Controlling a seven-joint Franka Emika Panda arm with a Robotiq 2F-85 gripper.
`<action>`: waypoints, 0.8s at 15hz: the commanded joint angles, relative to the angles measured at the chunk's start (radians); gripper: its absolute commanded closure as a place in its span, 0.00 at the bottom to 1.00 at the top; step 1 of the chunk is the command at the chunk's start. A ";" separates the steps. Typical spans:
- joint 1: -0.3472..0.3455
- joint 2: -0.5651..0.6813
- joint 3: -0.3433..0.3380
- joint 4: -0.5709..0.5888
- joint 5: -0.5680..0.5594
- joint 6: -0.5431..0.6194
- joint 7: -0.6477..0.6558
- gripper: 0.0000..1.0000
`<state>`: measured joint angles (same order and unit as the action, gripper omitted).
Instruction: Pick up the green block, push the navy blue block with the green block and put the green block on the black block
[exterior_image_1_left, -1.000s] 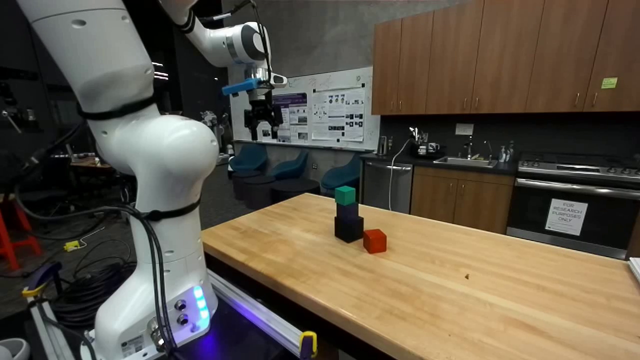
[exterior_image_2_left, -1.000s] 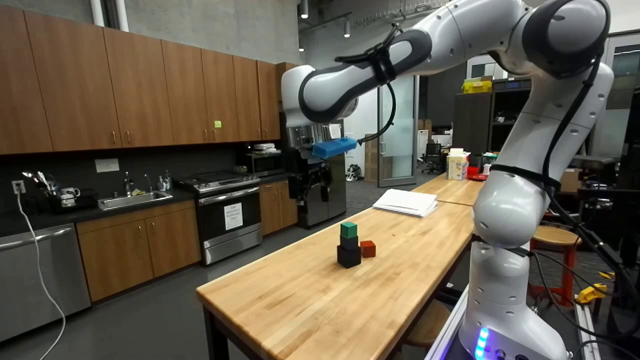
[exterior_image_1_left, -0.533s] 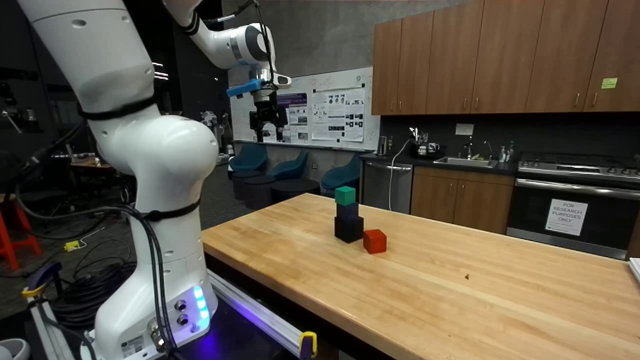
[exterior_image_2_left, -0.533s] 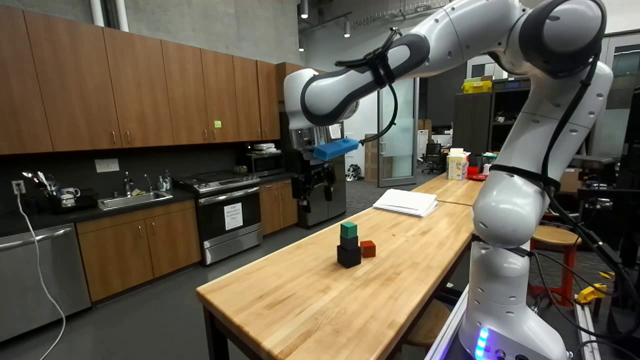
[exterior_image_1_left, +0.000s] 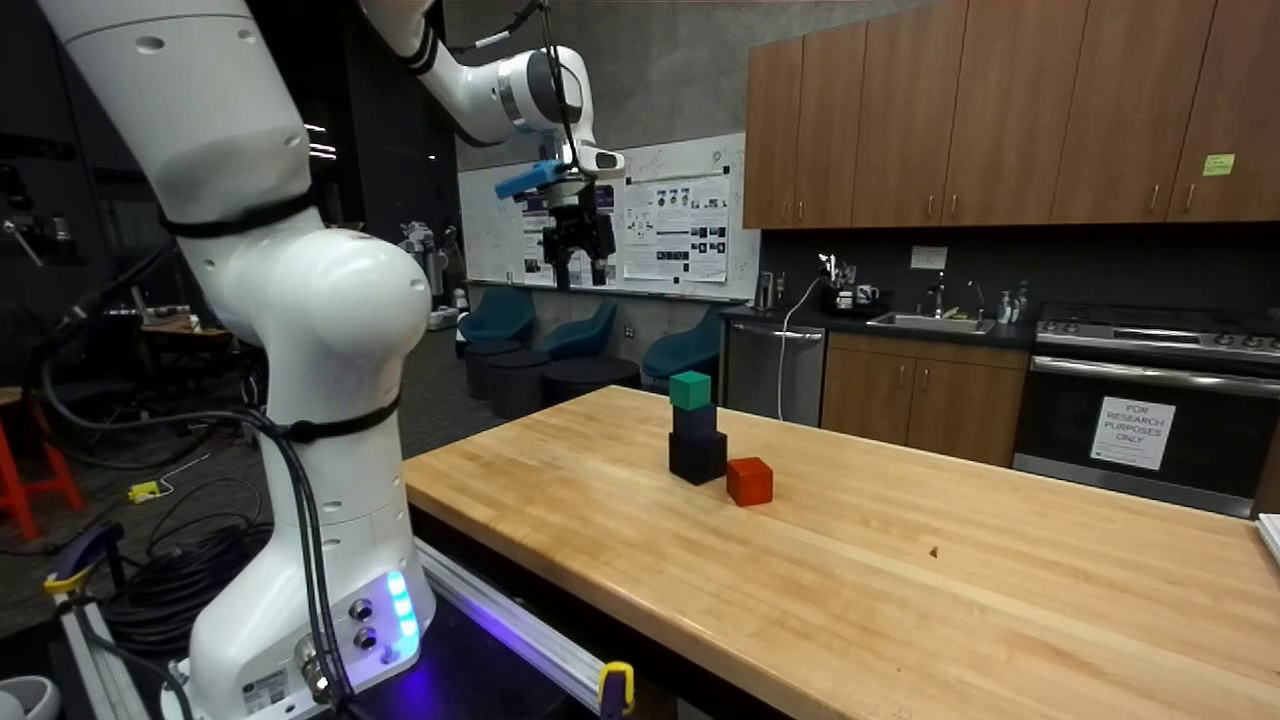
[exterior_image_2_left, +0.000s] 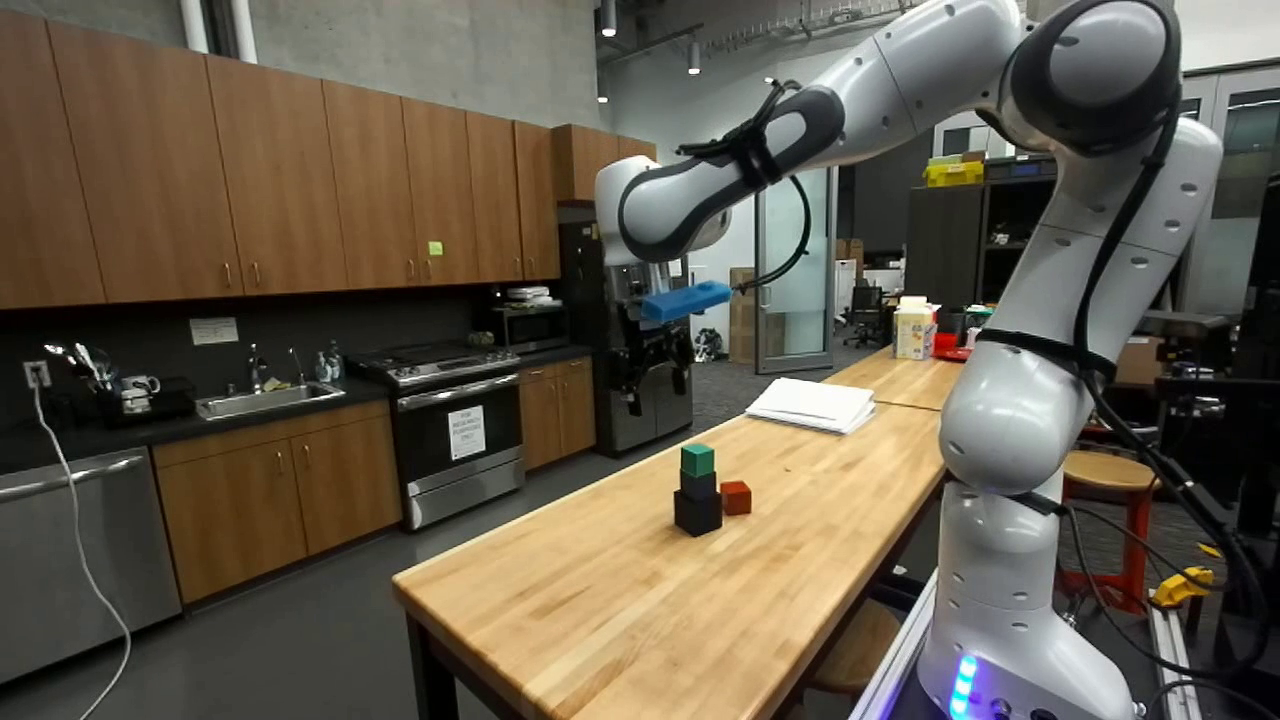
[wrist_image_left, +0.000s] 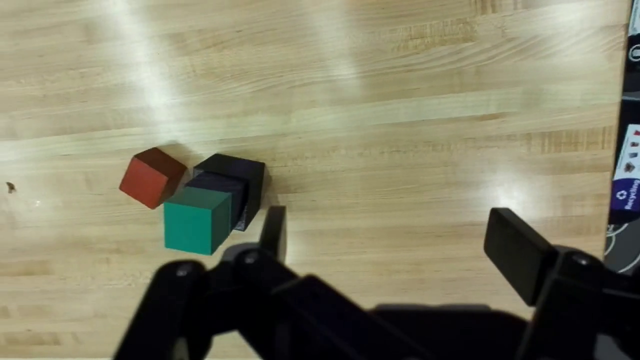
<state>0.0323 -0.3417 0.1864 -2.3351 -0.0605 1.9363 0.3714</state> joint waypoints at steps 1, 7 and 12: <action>-0.029 0.001 -0.041 -0.015 -0.015 0.028 0.023 0.00; -0.095 -0.011 -0.111 -0.041 -0.013 0.043 0.046 0.00; -0.142 -0.034 -0.156 -0.061 -0.020 0.056 0.057 0.00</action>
<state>-0.0922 -0.3432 0.0475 -2.3719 -0.0671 1.9693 0.4052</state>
